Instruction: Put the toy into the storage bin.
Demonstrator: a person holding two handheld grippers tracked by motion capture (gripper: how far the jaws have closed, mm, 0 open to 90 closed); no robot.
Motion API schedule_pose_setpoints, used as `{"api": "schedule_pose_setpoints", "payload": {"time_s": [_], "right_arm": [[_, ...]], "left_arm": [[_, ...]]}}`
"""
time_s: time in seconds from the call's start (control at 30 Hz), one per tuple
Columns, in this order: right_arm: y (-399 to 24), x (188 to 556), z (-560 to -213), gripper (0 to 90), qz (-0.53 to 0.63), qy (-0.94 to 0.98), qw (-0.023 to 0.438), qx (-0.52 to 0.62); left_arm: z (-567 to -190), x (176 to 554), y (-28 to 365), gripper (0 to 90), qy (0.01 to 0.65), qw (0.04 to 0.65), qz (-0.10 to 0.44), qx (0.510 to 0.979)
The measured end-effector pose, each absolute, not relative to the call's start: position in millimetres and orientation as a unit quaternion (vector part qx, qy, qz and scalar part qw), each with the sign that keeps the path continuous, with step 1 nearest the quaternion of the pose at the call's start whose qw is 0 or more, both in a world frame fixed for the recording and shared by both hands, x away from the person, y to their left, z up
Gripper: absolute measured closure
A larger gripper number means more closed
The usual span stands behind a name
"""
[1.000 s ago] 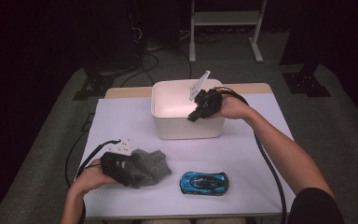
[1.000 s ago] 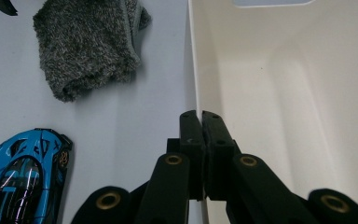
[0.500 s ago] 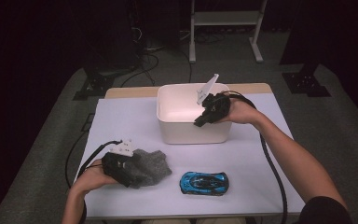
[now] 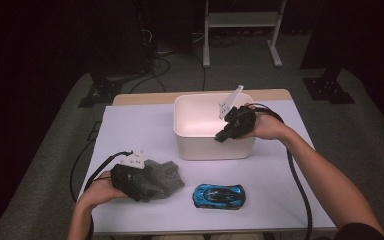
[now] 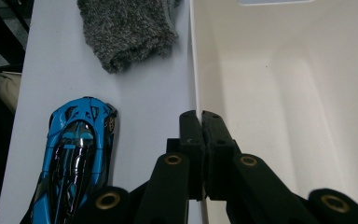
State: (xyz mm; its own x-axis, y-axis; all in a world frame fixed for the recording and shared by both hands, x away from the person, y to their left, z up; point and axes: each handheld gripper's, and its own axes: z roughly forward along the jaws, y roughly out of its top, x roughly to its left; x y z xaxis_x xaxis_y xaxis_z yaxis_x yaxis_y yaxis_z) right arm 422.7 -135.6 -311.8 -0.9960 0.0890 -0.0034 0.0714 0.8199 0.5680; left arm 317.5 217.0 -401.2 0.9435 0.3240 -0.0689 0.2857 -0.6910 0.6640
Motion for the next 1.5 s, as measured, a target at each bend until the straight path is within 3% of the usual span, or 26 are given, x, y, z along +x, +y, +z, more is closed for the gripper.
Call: {"api": "schedule_pose_setpoints", "payload": {"time_s": [1.3, 1.43, 1.5], "right_arm": [[-146, 391, -314, 86.8, 0.308, 0.95, 0.004, 0.047], [-146, 390, -314, 85.2, 0.308, 0.95, 0.008, 0.05], [-147, 390, -315, 75.6, 0.317, 0.947, 0.004, 0.054]], "left_arm": [[-400, 315, 212, 12.9, 0.159, 0.357, 0.021, 0.92], [-400, 315, 212, 12.9, 0.158, 0.357, 0.021, 0.92], [-400, 315, 213, 12.9, 0.157, 0.355, 0.022, 0.921]]}}
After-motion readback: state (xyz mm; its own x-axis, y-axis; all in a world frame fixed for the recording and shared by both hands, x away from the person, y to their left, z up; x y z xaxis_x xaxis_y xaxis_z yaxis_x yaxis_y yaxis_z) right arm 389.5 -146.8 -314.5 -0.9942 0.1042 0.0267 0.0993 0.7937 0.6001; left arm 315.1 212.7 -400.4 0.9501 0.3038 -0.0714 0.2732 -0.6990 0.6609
